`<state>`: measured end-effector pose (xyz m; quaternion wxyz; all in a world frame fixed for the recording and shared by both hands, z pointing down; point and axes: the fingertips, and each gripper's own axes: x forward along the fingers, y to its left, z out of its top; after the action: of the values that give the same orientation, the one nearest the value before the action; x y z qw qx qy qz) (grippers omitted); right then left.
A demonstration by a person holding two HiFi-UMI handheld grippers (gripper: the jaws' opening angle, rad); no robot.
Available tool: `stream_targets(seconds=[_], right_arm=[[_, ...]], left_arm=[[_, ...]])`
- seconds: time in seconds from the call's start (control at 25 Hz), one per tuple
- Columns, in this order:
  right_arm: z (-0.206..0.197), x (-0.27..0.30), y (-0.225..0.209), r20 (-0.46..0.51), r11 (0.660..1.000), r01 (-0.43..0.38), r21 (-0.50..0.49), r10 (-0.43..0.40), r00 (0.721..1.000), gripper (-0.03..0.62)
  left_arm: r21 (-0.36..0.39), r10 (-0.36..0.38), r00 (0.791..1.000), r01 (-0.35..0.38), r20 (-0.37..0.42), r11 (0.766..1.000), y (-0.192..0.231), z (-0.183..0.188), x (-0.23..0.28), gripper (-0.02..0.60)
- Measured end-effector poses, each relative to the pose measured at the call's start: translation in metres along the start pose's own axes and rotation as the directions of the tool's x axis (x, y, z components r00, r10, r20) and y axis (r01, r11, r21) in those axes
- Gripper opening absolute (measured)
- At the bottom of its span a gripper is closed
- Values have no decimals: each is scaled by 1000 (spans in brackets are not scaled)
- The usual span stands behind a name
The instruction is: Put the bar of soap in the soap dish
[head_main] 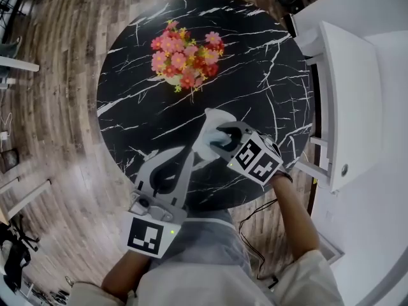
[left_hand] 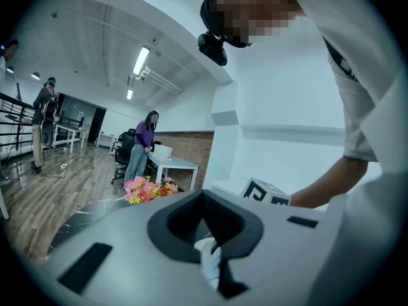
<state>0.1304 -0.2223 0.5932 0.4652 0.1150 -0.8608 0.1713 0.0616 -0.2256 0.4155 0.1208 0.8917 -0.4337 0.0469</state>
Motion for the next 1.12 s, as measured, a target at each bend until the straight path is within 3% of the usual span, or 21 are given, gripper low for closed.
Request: stream_targets(seconds=[0.28, 0.56, 0.84, 1.12], right_arm=[[16, -16, -17, 93, 996, 69, 54, -74, 993, 176], [28, -37, -33, 232, 974, 117, 194, -161, 959, 173], [47, -70, -27, 390, 933, 166, 320, -289, 874, 79], [67, -103, -8, 480, 890, 247, 383, -420, 770, 37]], left_arm=[[-4, 2, 1000, -2, 0, 1000, 5, 1, 0, 2], [-5, -5, 1000, 5, 3, 1000, 7, 2, -1, 2], [5, -27, 1000, 27, 9, 1000, 8, 5, 0, 2], [13, -74, 997, 73, 20, 997, 1, 16, 1, 2]])
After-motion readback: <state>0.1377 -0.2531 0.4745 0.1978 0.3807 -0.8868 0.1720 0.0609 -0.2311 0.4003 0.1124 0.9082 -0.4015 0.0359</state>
